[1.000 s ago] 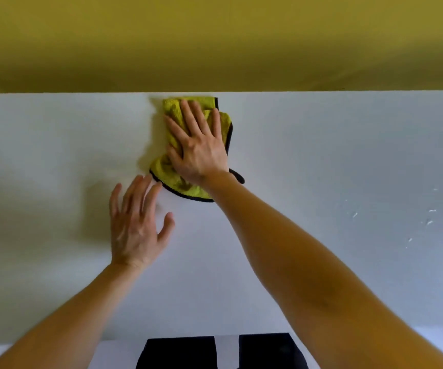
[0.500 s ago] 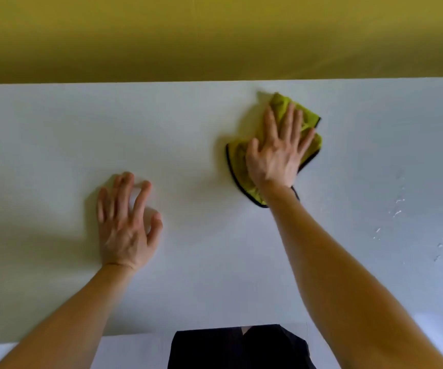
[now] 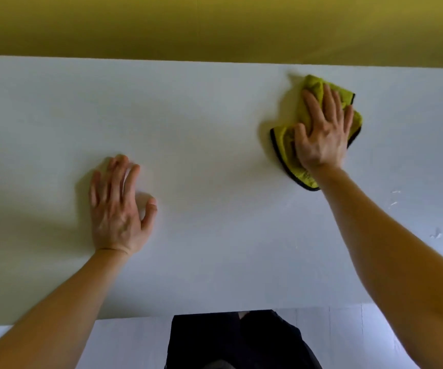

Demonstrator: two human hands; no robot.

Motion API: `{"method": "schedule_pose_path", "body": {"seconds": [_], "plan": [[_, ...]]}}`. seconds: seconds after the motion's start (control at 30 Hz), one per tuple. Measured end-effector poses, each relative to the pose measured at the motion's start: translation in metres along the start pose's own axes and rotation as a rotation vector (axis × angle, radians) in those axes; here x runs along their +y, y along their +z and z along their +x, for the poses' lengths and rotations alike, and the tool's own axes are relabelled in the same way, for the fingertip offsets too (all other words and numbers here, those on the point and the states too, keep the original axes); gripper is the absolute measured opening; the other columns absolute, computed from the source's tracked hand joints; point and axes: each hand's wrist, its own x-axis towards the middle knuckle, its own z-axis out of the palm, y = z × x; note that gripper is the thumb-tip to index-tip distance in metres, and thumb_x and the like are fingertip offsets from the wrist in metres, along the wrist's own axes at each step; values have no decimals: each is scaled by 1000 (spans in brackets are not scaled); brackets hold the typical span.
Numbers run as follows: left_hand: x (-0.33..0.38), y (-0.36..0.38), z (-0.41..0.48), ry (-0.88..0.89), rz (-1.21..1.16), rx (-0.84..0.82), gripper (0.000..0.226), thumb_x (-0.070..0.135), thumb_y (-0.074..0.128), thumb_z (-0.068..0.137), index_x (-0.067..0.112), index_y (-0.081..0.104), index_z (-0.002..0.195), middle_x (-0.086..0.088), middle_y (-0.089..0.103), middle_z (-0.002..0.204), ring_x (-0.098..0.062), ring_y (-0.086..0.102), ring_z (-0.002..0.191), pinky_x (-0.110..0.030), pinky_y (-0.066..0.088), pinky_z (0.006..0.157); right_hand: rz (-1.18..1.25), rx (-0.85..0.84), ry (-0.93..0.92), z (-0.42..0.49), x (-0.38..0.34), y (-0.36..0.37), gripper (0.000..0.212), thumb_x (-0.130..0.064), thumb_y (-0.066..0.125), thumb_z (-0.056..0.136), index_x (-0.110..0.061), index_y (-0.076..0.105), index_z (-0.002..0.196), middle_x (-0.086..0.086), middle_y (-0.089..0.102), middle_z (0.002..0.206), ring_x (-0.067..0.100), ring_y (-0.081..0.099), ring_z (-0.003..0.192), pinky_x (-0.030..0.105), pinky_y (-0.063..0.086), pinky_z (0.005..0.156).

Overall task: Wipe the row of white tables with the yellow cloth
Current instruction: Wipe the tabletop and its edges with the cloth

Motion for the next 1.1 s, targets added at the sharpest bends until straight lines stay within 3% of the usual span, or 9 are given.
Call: {"method": "schedule_pose_path", "body": {"seconds": [0.13, 0.27, 0.4, 0.57, 0.67, 0.73, 0.83, 0.93, 1.1], "plan": [[-2, 2, -2, 14, 19, 1, 70, 42, 50, 103, 15, 41, 167, -13, 25, 179, -37, 23, 166, -64, 19, 132, 19, 18, 173, -35, -64, 12, 79, -51, 46, 93, -29, 39, 168, 11, 17, 181, 33, 11, 168, 67, 6, 131], [-1, 0, -1, 19, 1, 37, 62, 35, 49, 104, 13, 47, 163, -15, 31, 177, -34, 26, 166, -65, 23, 130, 93, -147, -362, -124, -172, 36, 74, -60, 52, 103, -23, 43, 167, 15, 16, 181, 35, 6, 169, 68, 4, 131], [0, 0, 0, 17, -5, 41, 62, 29, 53, 102, 12, 48, 162, -14, 31, 177, -33, 25, 166, -64, 22, 131, 77, -187, -631, -120, -139, 38, 73, -54, 53, 103, -26, 38, 169, 11, 19, 181, 32, 11, 169, 65, 11, 132], [0, 1, -1, 17, -2, 29, 64, 32, 53, 103, 15, 45, 164, -14, 29, 178, -37, 25, 166, -65, 21, 131, 18, 26, -44, -61, -24, 10, 69, -50, 53, 102, -30, 42, 167, 7, 23, 180, 31, 16, 168, 65, 10, 133], [2, 0, -1, 16, -7, 32, 62, 33, 50, 104, 15, 46, 164, -14, 31, 177, -37, 26, 165, -64, 22, 130, 27, 65, 160, -71, -48, 12, 70, -52, 49, 102, -28, 40, 168, 9, 18, 181, 32, 10, 169, 67, 7, 132], [2, -1, -1, 19, -12, 43, 62, 33, 51, 104, 16, 47, 163, -13, 32, 176, -37, 27, 165, -63, 21, 131, 60, 36, 85, -113, -101, 20, 75, -58, 50, 102, -25, 39, 169, 13, 14, 181, 34, 6, 169, 68, 4, 132], [0, 0, -2, 24, -4, 47, 61, 35, 53, 104, 17, 47, 162, -12, 33, 176, -36, 26, 165, -62, 20, 132, 101, -146, -315, -201, -171, 34, 78, -59, 54, 103, -23, 36, 170, 13, 11, 182, 34, 3, 169, 68, 7, 131], [-1, 0, -2, 32, 5, 42, 63, 37, 54, 104, 17, 45, 163, -13, 33, 176, -36, 25, 166, -62, 19, 132, 57, -185, -514, -220, -144, 34, 75, -55, 53, 105, -28, 31, 172, 8, 12, 182, 31, 4, 170, 64, 10, 133], [-1, 3, -4, 19, 7, 33, 69, 47, 53, 102, 22, 43, 165, -12, 30, 177, -34, 23, 167, -60, 18, 133, 13, 57, 94, -169, -26, 10, 70, -51, 53, 103, -31, 39, 168, 6, 20, 181, 31, 11, 169, 65, 12, 132]]}}
